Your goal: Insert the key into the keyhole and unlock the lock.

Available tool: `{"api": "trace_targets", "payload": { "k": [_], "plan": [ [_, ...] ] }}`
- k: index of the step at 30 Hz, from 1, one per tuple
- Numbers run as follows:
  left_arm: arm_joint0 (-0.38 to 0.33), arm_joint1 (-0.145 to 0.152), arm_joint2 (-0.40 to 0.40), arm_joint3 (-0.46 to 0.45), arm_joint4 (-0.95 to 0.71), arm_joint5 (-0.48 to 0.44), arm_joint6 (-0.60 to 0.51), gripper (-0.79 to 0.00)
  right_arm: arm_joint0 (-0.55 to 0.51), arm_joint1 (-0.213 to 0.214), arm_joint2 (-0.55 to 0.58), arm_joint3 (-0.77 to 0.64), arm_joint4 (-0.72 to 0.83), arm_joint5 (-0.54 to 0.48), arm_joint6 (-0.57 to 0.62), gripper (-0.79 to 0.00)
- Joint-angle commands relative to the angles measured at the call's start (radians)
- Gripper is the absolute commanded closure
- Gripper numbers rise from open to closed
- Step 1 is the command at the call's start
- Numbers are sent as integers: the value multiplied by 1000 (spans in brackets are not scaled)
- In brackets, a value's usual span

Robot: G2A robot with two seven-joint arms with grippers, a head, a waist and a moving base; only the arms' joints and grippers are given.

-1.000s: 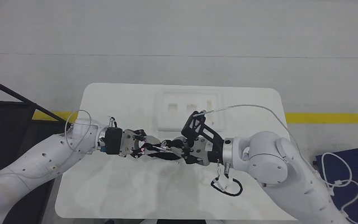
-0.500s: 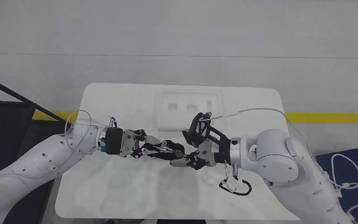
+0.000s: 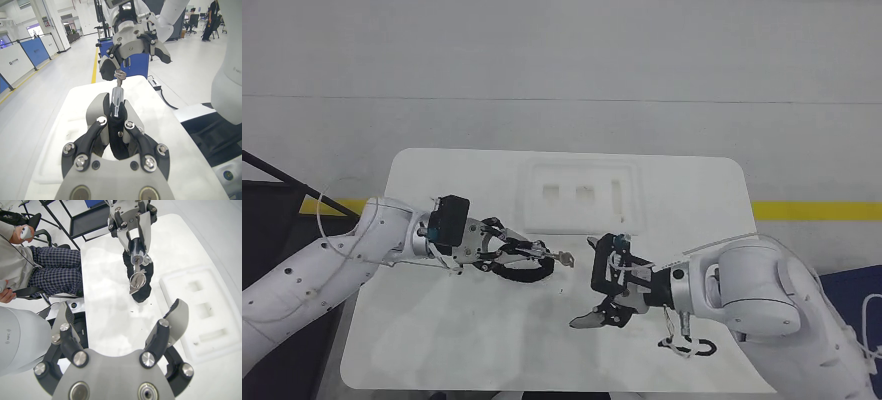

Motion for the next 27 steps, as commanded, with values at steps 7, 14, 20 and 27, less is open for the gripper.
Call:
{"api": "trace_targets", "payload": {
  "k": [7,14,20,27],
  "plan": [
    [53,24,-66,-37,-182,-21,-173,0,-19,3,-14,-44,-8,-24,-41,-785],
    [87,17,-104,-67,-216,-24,-245,0,14,1,-50,-35,-24,-2,-36,-785],
    [109,5,-134,-64,-219,-33,-275,0,30,0,-68,-36,-37,16,-35,-785],
    [135,-8,-171,-63,-207,-43,-283,0,42,1,-88,-33,-21,31,-8,-785]
  ]
}}
